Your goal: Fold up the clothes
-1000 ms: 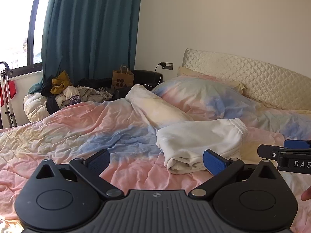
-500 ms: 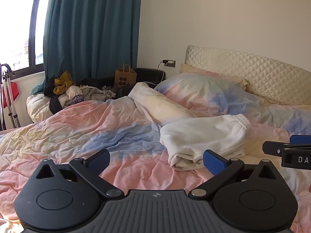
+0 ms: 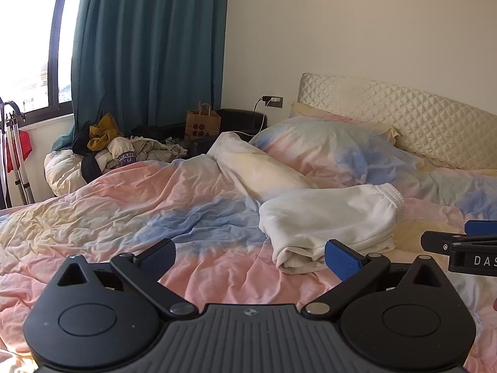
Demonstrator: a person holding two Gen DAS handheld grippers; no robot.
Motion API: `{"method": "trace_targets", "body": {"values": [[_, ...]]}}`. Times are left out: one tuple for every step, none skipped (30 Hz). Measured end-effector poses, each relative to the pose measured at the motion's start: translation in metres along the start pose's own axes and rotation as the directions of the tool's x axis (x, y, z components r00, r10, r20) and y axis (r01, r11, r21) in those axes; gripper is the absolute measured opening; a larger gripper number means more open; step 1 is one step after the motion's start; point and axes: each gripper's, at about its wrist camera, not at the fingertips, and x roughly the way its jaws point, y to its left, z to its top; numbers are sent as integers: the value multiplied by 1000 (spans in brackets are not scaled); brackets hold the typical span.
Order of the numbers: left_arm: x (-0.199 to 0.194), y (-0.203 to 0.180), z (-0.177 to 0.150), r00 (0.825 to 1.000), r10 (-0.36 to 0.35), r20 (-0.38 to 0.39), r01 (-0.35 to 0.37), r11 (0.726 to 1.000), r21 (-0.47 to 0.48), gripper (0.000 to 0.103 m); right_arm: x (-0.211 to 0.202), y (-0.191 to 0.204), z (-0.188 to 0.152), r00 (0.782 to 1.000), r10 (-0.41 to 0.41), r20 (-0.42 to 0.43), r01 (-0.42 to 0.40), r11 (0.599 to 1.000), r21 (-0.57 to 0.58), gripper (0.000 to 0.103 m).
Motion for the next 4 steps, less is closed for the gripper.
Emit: {"method": "trace_targets", "body": {"values": [[0, 0, 0, 1000, -3, 1, 3, 1000, 1, 103, 0, 0, 0, 1000, -1, -1, 1, 1000, 1, 83], [-1, 0, 0, 1000, -4, 1, 4, 1000, 2, 103, 0, 1, 0, 1000, 0, -2, 0, 1000, 2, 83], [-1, -1, 0, 1000, -4, 1, 4, 1000, 5, 103, 0, 1, 0, 1000, 1, -4, -1, 1000, 2, 83], [-1, -2, 0, 1000, -4, 1, 4, 1000, 7, 103, 0, 2, 0, 1000, 2, -5, -2, 1000, 2, 84]]}}
